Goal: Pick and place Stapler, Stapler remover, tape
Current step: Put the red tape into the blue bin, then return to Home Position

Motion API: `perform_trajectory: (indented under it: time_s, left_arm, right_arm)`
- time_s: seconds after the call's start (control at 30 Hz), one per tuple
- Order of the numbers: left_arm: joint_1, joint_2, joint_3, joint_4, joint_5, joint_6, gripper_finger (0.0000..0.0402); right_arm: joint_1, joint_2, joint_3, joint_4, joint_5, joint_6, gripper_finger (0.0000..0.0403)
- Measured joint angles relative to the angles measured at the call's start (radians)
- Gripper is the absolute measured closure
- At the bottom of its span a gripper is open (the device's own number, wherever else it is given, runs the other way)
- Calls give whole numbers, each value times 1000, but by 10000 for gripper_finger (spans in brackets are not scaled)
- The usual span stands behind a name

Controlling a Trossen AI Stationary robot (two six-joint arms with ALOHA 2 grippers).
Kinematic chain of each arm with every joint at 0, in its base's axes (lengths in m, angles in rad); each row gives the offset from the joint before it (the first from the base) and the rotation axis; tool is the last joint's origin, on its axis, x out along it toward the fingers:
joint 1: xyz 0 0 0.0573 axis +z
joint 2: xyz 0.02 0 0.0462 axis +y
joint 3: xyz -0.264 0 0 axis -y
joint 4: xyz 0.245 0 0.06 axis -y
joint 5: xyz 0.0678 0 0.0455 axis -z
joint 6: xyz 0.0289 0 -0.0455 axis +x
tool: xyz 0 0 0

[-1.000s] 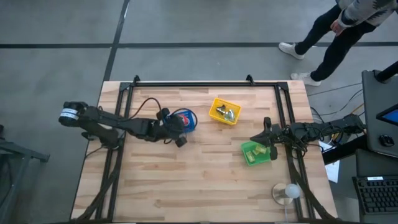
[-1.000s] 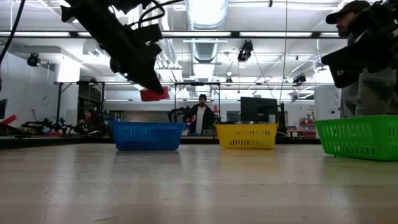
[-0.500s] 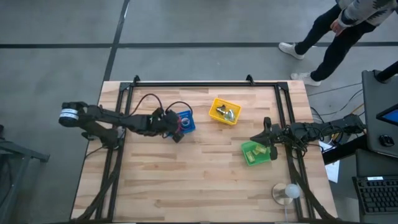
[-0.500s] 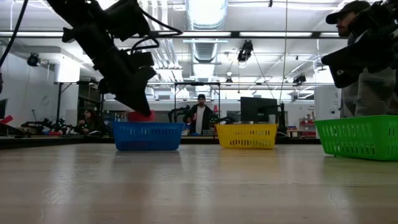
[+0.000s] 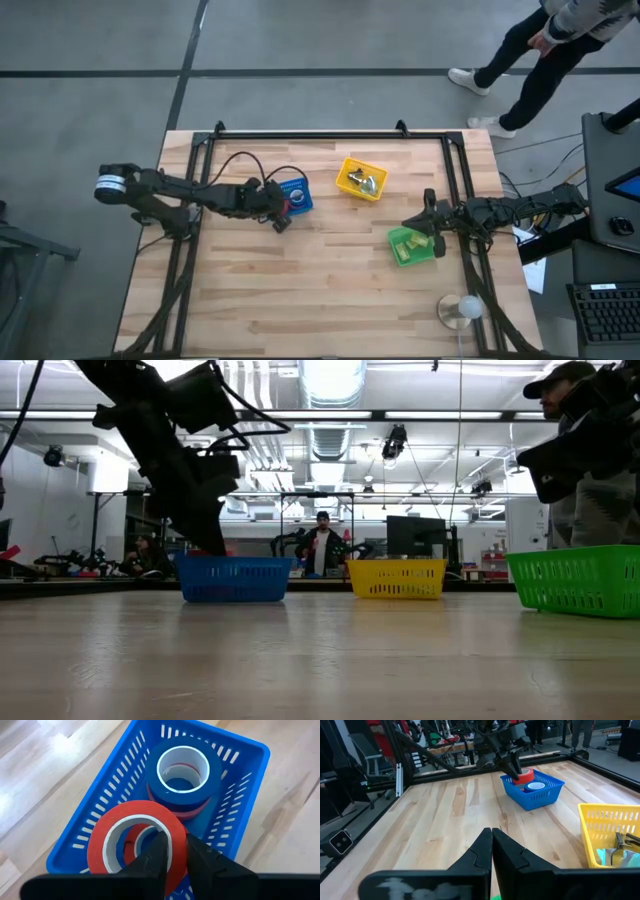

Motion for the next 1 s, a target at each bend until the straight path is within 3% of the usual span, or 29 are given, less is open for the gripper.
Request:
perform_trajectory:
  time_s: [0.6,1.0]
  left_arm:
    - [4,1,-1,50,11,25,338]
    - [4,-17,6,51,26,-12,209]
  right_arm:
    - [0,0,0,8,1,-1,394]
    - [0,0,0,8,1,-1,394]
